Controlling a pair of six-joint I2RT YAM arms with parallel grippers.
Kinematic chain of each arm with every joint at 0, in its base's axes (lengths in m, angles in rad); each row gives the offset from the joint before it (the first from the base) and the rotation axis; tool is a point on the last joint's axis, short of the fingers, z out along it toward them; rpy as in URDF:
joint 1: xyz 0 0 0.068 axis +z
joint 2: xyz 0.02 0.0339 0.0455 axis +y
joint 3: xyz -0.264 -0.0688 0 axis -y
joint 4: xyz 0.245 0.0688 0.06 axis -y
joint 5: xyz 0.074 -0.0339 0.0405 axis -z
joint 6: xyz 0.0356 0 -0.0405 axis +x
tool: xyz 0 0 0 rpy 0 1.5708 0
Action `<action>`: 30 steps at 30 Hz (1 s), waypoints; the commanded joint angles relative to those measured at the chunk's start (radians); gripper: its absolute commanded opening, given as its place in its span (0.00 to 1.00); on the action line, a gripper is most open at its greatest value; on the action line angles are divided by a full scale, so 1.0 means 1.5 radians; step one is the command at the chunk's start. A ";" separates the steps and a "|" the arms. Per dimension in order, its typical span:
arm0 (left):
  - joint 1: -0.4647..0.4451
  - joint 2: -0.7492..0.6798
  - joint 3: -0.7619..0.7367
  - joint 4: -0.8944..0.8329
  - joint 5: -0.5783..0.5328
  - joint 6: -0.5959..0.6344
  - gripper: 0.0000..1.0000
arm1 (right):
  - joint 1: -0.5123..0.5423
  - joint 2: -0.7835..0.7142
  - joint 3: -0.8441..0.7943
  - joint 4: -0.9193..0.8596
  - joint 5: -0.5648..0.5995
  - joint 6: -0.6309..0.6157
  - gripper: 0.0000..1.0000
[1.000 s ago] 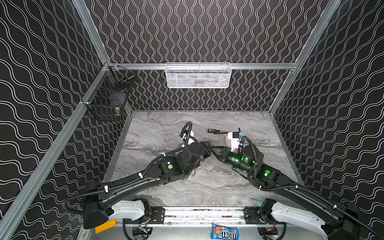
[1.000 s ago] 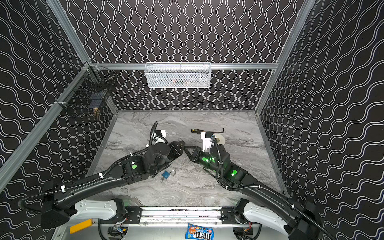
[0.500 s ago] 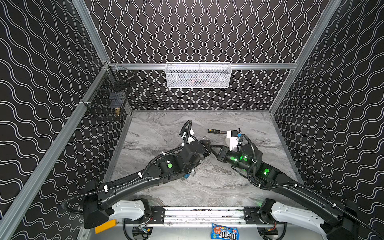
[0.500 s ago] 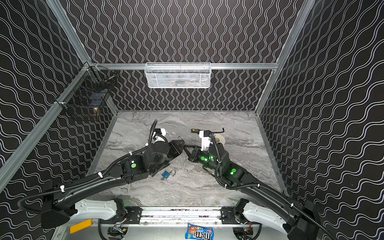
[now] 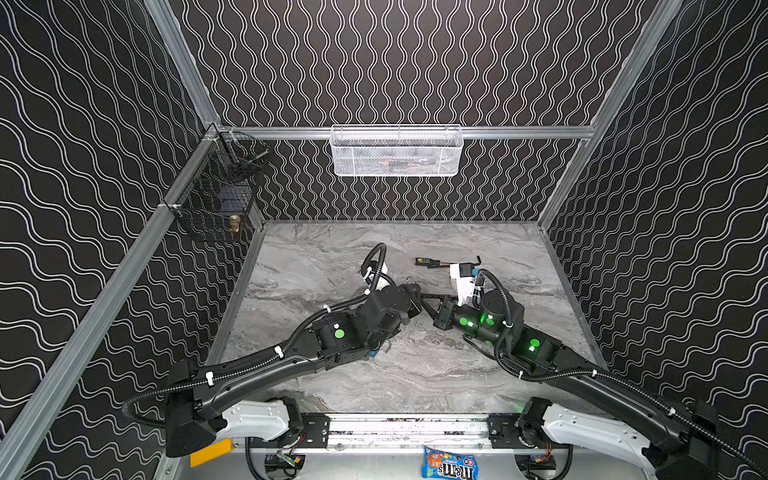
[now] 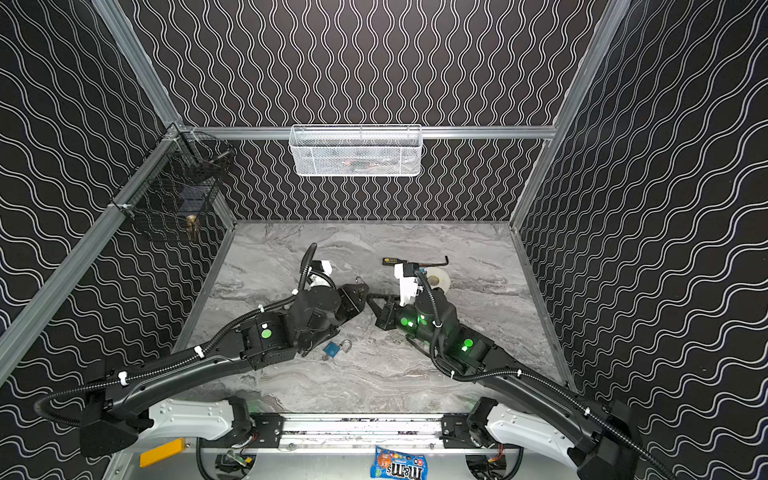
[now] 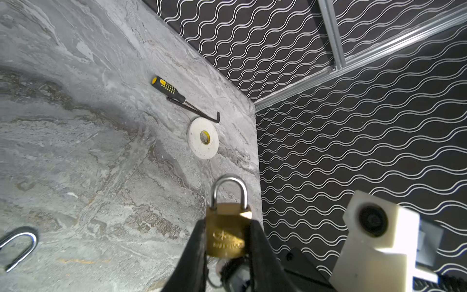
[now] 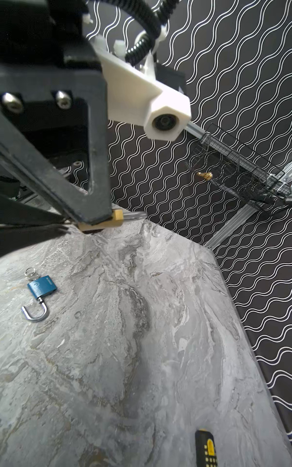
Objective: Unlock with the key
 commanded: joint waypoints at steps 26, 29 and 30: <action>0.061 0.018 0.061 -0.083 0.060 0.044 0.65 | 0.004 0.003 0.011 -0.013 0.031 -0.093 0.00; 0.062 0.034 0.080 -0.100 0.062 0.052 0.62 | 0.004 0.013 0.022 -0.023 0.030 -0.099 0.00; 0.062 0.038 0.082 -0.096 0.065 0.056 0.59 | 0.005 0.017 0.025 -0.028 0.032 -0.100 0.00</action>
